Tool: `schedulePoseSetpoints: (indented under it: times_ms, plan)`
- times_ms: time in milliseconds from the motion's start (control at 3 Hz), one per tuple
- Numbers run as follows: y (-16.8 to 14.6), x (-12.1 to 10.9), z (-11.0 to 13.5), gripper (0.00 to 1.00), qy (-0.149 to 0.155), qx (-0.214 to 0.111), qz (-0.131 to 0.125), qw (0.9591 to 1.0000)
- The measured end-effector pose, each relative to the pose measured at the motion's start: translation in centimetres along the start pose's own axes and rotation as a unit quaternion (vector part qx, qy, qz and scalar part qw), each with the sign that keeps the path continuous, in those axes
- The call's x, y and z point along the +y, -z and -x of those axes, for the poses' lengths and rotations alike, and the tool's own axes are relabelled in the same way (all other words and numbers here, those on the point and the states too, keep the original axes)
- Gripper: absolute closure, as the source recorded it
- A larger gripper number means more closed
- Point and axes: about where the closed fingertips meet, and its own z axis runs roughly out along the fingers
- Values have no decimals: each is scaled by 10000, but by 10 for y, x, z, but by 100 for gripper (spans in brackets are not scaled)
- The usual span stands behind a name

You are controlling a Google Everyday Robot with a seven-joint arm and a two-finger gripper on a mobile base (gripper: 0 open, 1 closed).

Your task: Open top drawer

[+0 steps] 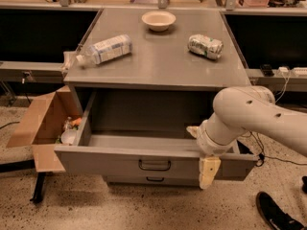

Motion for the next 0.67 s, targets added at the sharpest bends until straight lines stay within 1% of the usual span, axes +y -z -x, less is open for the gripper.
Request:
schedulePoseSetpoints:
  times_ms: [333, 667]
  plan:
    - [0, 0, 0, 0, 0, 0, 0, 10000]
    - [6, 1, 1, 0, 40, -171, -10, 9998]
